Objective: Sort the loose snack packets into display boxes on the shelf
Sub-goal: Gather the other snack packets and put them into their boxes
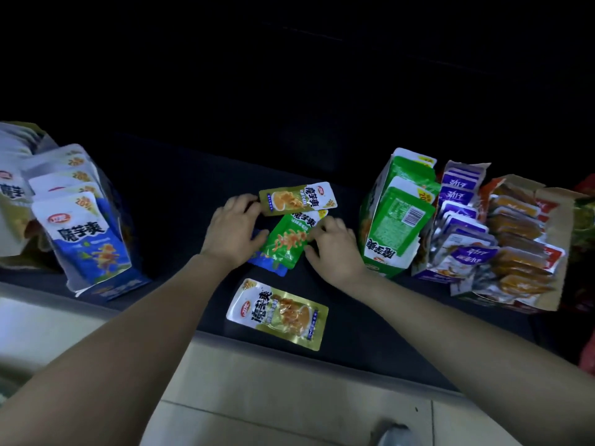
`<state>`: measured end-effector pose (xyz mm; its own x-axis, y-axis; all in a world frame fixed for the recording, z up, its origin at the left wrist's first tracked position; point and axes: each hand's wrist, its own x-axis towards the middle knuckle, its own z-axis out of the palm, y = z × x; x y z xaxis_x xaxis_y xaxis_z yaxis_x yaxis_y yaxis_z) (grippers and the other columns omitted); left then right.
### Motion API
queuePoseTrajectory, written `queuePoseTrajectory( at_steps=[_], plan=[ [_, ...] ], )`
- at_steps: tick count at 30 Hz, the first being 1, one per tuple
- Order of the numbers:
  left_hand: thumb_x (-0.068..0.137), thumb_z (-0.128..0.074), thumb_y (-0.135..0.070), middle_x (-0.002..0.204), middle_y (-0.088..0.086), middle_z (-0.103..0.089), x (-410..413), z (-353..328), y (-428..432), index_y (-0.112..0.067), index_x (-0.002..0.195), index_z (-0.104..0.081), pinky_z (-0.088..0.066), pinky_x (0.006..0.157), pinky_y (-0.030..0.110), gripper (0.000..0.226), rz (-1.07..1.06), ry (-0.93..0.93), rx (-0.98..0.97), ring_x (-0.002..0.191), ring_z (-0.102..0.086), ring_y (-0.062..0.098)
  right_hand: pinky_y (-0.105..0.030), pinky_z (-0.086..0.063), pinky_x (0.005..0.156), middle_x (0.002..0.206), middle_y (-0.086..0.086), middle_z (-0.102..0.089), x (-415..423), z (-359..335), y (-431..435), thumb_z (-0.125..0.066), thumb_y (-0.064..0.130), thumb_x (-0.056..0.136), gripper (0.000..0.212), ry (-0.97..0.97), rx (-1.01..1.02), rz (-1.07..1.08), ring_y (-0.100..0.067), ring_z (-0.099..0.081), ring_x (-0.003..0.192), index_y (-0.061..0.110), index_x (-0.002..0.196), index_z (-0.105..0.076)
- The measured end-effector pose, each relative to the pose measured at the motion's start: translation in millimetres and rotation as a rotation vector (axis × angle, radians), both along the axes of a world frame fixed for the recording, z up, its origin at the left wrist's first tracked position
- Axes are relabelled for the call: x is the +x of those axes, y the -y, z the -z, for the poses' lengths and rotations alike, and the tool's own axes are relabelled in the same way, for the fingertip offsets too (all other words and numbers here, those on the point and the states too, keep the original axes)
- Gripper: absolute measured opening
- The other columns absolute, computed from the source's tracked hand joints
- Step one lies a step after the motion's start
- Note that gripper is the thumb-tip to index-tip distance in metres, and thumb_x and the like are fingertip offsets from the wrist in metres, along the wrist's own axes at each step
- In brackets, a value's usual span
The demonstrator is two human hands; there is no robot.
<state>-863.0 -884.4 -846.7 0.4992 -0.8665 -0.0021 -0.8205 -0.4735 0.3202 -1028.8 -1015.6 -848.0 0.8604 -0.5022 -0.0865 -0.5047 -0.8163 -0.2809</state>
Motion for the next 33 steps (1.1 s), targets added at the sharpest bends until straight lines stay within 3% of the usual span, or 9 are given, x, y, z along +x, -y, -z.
queuePoseTrajectory(
  at_steps=[8,10,12,14,16,20,24,28,33],
  plan=[
    [0.102,-0.037,-0.025,0.164,-0.004,-0.007,-5.4,17.4,15.7,-0.032,0.154,-0.024,-0.007,0.118,0.042,0.053,0.068,-0.064,0.153,0.151,0.001,0.022,-0.037,-0.013,0.117,0.162,-0.004,-0.015,23.0,1.3,8.5,-0.047,0.022,0.1,0.058,-0.034,0.206,-0.031,-0.02,-0.011,0.149,0.018,0.153,-0.023],
    [0.099,-0.033,-0.031,0.156,0.003,-0.034,-2.5,15.2,13.1,-0.025,0.144,-0.046,-0.016,0.114,0.043,0.047,0.066,-0.044,0.111,0.147,-0.018,0.028,-0.033,-0.018,0.114,0.159,-0.005,-0.025,24.8,3.5,7.9,-0.048,0.02,0.099,0.053,-0.025,0.207,-0.042,-0.022,-0.02,0.146,0.014,0.149,-0.033],
    [0.087,-0.031,-0.043,0.117,0.01,-0.06,-1.7,10.4,12.8,-0.014,0.113,-0.069,-0.031,0.098,0.043,0.054,0.039,0.028,0.021,0.122,-0.044,0.034,-0.032,-0.023,0.109,0.152,-0.004,-0.036,23.5,3.5,7.9,-0.052,0.018,0.095,0.046,0.014,0.208,-0.076,-0.023,-0.029,0.139,0.012,0.14,-0.045],
    [0.085,-0.043,-0.046,0.094,0.01,-0.058,-1.9,6.9,15.3,-0.011,0.09,-0.073,-0.036,0.086,0.041,0.047,-0.024,0.067,-0.049,0.103,-0.049,0.032,-0.032,-0.026,0.107,0.146,-0.004,-0.042,19.5,3.6,7.3,-0.056,0.017,0.093,0.038,0.03,0.227,-0.124,-0.024,-0.034,0.134,0.01,0.13,-0.052],
    [0.087,-0.061,-0.046,0.108,0.012,-0.057,-5.8,4.6,20.0,-0.011,0.1,-0.07,-0.035,0.089,0.041,0.038,-0.068,0.048,-0.029,0.11,-0.046,0.033,-0.031,-0.024,0.108,0.146,-0.003,-0.041,13.6,3.3,5.0,-0.06,0.02,0.091,0.037,0.029,0.251,-0.16,-0.022,-0.033,0.135,0.011,0.126,-0.054],
    [0.088,-0.066,-0.044,0.14,0.014,-0.043,-13.2,3.5,31.3,-0.01,0.145,-0.036,-0.031,0.103,0.04,0.073,-0.15,-0.003,0.17,0.128,-0.037,0.033,-0.032,-0.029,0.104,0.133,-0.001,-0.044,-3.5,-1.2,-5.5,-0.071,0.035,0.085,0.046,0.151,0.233,-0.203,-0.015,-0.036,0.125,0.017,0.123,-0.054],
    [0.081,-0.075,-0.037,0.131,0.018,-0.047,-13.5,-1.9,38.5,-0.008,0.136,-0.044,-0.034,0.099,0.04,0.07,-0.282,-0.108,0.211,0.123,-0.041,0.036,-0.034,-0.042,0.094,0.116,0.001,-0.048,-18.3,-8.8,-20.4,-0.072,0.053,0.079,0.058,0.021,0.286,-0.318,-0.011,-0.04,0.108,0.017,0.12,-0.055],
    [0.089,-0.068,-0.02,0.11,0.017,-0.063,-8.8,-2.8,27.6,-0.003,0.119,-0.05,-0.043,0.079,0.036,0.039,-0.379,-0.391,-0.018,0.104,-0.058,0.035,-0.032,-0.031,0.09,0.117,-0.001,-0.039,-24.6,-6.5,-31.6,-0.073,0.063,0.07,0.079,-0.122,0.127,-0.445,-0.017,-0.034,0.112,0.021,0.132,-0.05],
    [0.094,-0.063,-0.018,0.099,0.012,-0.067,-4.4,-22.7,8.0,-0.01,0.106,-0.047,-0.044,0.054,0.027,0.021,-0.503,-0.718,-0.208,0.073,-0.066,0.021,-0.031,-0.024,0.084,0.11,0.003,-0.03,-19.5,-8.7,-39.4,-0.078,0.054,0.068,0.063,-0.157,0.094,-0.459,-0.018,-0.029,0.11,0.026,0.118,-0.052]
  ],
)
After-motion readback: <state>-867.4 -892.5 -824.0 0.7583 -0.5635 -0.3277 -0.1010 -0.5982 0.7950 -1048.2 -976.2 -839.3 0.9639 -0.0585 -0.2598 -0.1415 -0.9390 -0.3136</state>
